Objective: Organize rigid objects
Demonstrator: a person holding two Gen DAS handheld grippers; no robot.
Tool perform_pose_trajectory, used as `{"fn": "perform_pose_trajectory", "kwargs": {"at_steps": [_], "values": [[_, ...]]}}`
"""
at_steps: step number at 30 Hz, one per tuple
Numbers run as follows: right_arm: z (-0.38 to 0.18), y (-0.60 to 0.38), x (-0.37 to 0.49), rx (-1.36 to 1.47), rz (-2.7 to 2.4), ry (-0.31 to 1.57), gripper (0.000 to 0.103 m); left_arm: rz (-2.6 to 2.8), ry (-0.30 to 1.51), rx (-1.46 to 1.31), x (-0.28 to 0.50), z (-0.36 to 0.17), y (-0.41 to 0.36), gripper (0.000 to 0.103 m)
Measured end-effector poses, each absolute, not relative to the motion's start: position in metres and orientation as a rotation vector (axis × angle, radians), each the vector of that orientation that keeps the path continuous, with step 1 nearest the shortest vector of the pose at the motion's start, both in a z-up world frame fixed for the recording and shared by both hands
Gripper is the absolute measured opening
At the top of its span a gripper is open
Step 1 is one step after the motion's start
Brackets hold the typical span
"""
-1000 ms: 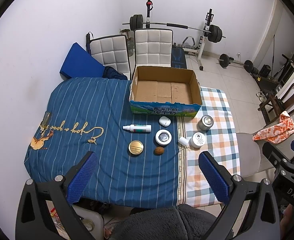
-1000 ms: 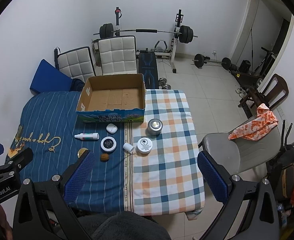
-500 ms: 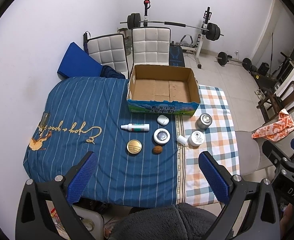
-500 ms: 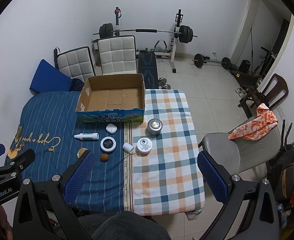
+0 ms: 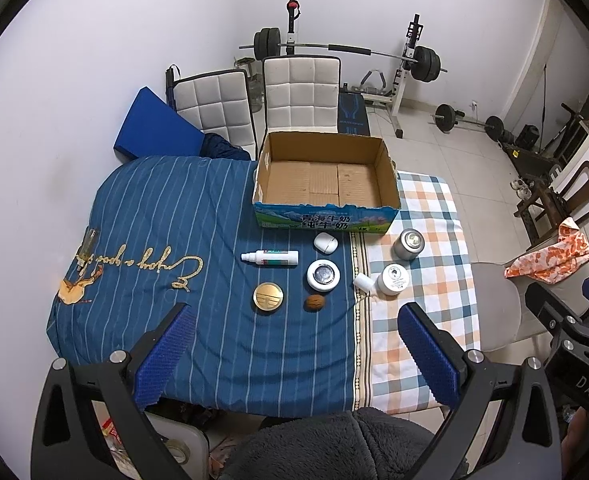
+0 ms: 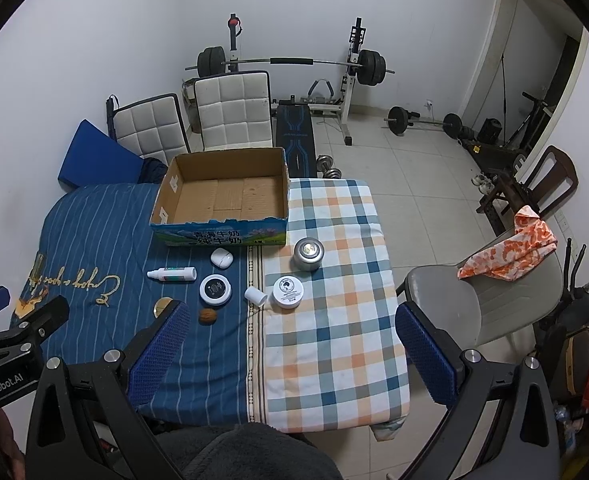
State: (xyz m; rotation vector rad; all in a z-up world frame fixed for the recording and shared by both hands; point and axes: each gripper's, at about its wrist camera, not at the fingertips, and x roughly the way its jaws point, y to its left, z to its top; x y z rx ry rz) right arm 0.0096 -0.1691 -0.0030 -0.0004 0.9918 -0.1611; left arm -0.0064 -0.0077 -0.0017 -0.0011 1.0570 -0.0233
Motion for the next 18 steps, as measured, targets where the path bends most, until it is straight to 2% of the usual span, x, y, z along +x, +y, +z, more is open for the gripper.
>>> {"fn": "perform_pose_trajectory", "kwargs": {"at_steps": [18], "values": [[0.0027,-0.1682,0.0109,0.006,-0.151,0.991,0.103,-0.018,1.053,0.004,-0.0016,0.0001,-0.0083,0.103]]}}
